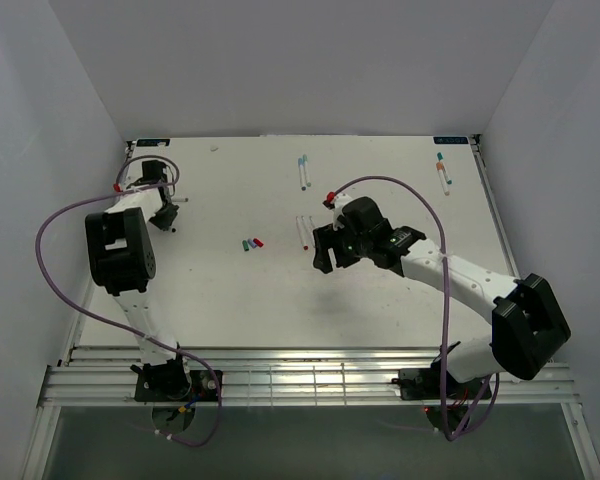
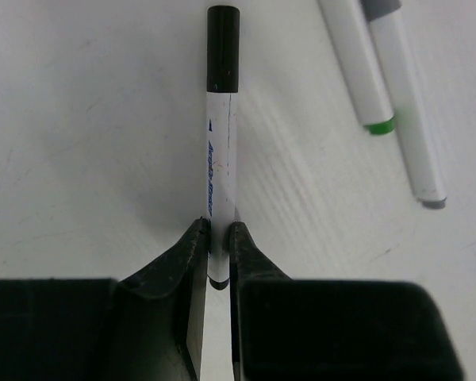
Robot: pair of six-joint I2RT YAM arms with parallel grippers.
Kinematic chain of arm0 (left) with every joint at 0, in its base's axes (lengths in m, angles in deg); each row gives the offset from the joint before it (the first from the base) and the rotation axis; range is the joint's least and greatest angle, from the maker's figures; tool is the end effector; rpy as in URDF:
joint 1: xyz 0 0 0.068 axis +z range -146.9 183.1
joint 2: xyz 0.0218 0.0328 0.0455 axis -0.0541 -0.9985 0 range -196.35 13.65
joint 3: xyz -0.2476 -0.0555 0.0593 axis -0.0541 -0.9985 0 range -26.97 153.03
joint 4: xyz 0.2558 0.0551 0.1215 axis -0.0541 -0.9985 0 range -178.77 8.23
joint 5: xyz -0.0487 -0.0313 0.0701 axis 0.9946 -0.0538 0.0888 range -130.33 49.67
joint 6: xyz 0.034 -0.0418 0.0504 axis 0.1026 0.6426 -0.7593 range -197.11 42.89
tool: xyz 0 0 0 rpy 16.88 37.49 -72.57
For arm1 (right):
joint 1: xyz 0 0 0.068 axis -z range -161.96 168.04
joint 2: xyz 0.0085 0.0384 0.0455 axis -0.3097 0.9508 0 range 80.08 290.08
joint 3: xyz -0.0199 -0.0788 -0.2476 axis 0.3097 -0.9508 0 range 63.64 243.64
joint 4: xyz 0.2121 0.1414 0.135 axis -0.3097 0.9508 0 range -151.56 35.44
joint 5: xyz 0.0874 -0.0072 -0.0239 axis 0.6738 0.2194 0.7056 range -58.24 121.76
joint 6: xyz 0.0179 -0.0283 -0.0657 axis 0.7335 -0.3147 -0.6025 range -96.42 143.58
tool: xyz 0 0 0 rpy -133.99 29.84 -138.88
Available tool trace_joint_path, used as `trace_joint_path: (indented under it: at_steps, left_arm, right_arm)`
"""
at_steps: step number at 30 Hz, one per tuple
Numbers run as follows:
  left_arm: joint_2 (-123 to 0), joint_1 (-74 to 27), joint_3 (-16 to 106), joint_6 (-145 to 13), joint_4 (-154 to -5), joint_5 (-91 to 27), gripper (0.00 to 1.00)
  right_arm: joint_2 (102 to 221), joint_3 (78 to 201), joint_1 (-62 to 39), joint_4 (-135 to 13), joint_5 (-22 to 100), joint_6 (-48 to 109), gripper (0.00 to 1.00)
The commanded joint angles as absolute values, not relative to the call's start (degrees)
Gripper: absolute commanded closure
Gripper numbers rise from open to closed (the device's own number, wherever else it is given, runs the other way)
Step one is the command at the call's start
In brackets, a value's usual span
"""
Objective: Open the pen caps
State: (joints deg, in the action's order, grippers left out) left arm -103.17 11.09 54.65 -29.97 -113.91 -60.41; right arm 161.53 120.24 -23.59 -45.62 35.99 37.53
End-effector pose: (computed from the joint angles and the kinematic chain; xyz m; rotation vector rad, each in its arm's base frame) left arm 0.4352 0.0825 0.1074 -1.3060 2.2996 0.2634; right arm 0.2651 0.2416 0.2130 -0.6007 2.2730 0.5787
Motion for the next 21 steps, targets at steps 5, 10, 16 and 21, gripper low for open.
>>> trace_joint_path:
  at_steps: [5, 10, 16, 21]
  left_arm:
    - [-92.29, 10.57, 40.54, -28.06, -115.96, -54.58, 0.99]
    - [-81.91, 9.69, 32.63, -30.34, -111.75, -48.25, 1.00]
    - [-70.47, 7.67, 27.78, -40.09, -102.16, -25.89, 1.00]
    - [-68.44, -0.55, 26.03, -46.68, -94.27, -8.72, 1.00]
  right_arm:
    - [159.00, 118.39, -23.36, -46.36, 35.63, 38.17, 0.22]
    - [159.10, 120.06, -23.36, -45.39, 38.86, 38.25, 0.22]
    - [160.58, 121.64, -23.27, -47.06, 44.67, 40.62, 0.22]
    - [165.33, 124.46, -21.95, -48.11, 49.76, 42.64, 0.22]
